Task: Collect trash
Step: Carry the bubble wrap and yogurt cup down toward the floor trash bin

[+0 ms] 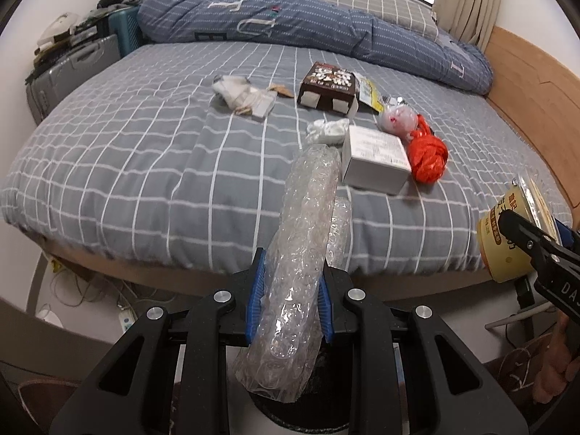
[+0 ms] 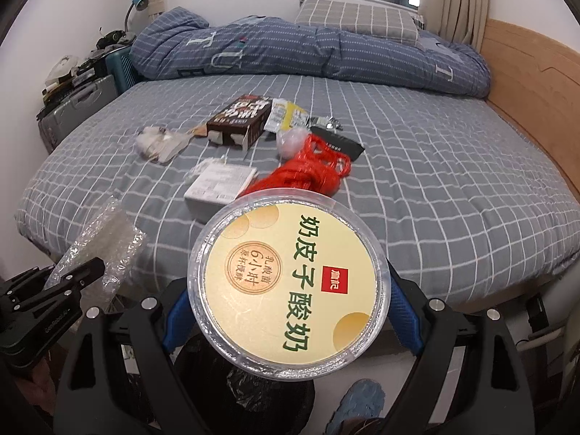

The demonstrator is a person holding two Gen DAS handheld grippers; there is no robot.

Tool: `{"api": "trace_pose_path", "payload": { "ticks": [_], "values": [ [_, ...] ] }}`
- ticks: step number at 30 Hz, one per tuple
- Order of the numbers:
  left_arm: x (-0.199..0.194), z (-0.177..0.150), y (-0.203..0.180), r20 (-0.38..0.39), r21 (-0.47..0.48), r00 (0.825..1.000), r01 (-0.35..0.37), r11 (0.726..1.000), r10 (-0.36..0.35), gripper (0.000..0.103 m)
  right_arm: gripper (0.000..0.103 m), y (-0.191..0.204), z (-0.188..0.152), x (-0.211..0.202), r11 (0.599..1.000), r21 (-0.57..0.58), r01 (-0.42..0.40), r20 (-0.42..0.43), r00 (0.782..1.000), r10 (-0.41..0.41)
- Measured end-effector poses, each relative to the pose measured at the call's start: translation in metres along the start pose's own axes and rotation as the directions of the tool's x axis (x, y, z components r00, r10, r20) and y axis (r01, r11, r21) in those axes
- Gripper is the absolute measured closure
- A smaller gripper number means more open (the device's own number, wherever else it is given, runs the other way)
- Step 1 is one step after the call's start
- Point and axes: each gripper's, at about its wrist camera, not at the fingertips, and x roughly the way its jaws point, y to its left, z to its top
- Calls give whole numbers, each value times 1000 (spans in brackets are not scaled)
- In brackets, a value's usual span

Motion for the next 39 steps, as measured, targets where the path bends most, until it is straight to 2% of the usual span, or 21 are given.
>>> {"api": "trace_pose_path", "payload": {
  "ticks": [11, 20, 28, 33, 36, 39],
  "values": [
    [-10, -39, 12, -46, -19, 999, -24, 1000, 23, 78, 20, 11, -37, -12, 1000, 9, -12, -46, 999, 12],
    [1, -69, 23, -116, -26, 993, -38, 999, 35, 78, 20, 23, -66, -5, 1000, -4, -12, -107, 994, 12],
    [32, -92, 29, -178, -1, 983, -53, 999, 52, 78, 20, 29, -93, 29, 1000, -26, -9, -189, 982, 4],
    [57, -103, 34, -215, 5, 975, -56, 998, 56, 78, 20, 31, -106, 56, 1000, -18, -14, -246, 969, 9],
    [72, -106, 38, -244, -21, 969, -40, 999, 34, 78, 20, 35, -113, 72, 1000, -22, -17, -277, 961, 10],
    [86, -109, 37, -249, -1, 967, -53, 999, 51, 78, 20, 37, -121, 90, 1000, -18, -20, -311, 950, 13]
  ]
}}
